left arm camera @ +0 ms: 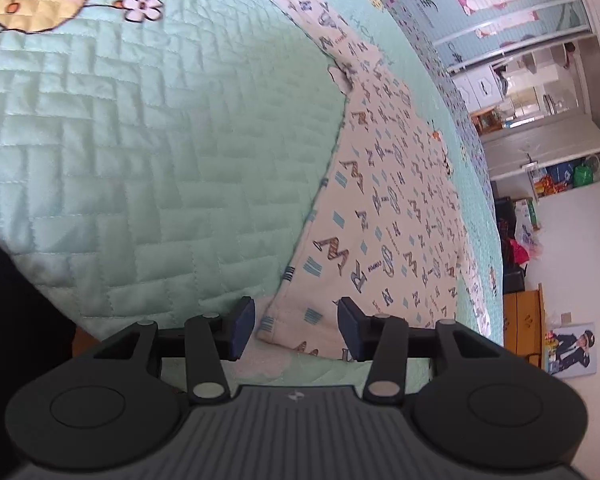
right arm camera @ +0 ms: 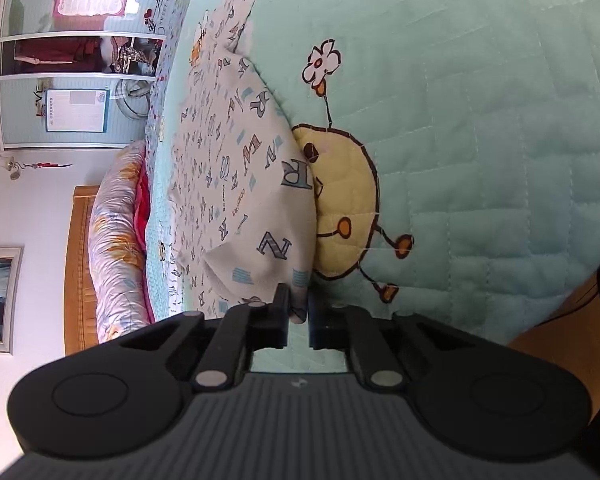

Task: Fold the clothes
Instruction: 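Pinch the folded edge with the left gripper while the right gripper pinches it too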

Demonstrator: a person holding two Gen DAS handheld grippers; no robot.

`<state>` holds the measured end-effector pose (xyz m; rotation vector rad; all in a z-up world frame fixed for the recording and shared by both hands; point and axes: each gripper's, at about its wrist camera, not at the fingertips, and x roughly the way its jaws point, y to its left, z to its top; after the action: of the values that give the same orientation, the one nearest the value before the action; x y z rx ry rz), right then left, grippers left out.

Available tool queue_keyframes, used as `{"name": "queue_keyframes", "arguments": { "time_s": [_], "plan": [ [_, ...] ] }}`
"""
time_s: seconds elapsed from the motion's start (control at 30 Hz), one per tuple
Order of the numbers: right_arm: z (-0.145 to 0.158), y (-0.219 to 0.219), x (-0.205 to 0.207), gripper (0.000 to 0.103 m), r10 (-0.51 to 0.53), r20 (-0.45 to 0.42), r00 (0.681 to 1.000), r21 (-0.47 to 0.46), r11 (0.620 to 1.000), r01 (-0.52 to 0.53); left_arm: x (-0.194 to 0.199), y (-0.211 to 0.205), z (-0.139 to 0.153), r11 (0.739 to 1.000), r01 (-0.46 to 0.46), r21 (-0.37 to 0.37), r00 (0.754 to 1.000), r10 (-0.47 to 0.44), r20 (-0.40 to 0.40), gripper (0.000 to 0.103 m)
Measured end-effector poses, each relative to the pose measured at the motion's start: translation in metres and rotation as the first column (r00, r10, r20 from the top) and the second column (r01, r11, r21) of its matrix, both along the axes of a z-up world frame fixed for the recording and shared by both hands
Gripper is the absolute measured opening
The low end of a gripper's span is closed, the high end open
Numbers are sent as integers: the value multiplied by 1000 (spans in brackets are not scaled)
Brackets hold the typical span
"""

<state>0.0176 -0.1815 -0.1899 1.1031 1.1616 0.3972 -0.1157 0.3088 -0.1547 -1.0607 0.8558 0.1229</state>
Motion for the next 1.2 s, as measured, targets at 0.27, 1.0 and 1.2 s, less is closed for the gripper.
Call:
{"name": "queue_keyframes", "arguments": {
  "time_s": [0.27, 1.0, 1.2],
  "plan": [
    [23, -9, 4, 2, -26, 84, 996, -34, 999, 29, 20, -6, -13, 992, 82, -91, 997, -82, 1, 54],
    [45, -25, -3, 2, 57, 148, 987, -270, 963, -15, 22, -11, 4, 976, 175, 129, 982, -165, -91, 9],
    [42, -24, -10, 2, 60, 146, 987, -244, 970, -23, 12, -7, 2, 987, 130, 94, 990, -124, -61, 13]
  ]
}}
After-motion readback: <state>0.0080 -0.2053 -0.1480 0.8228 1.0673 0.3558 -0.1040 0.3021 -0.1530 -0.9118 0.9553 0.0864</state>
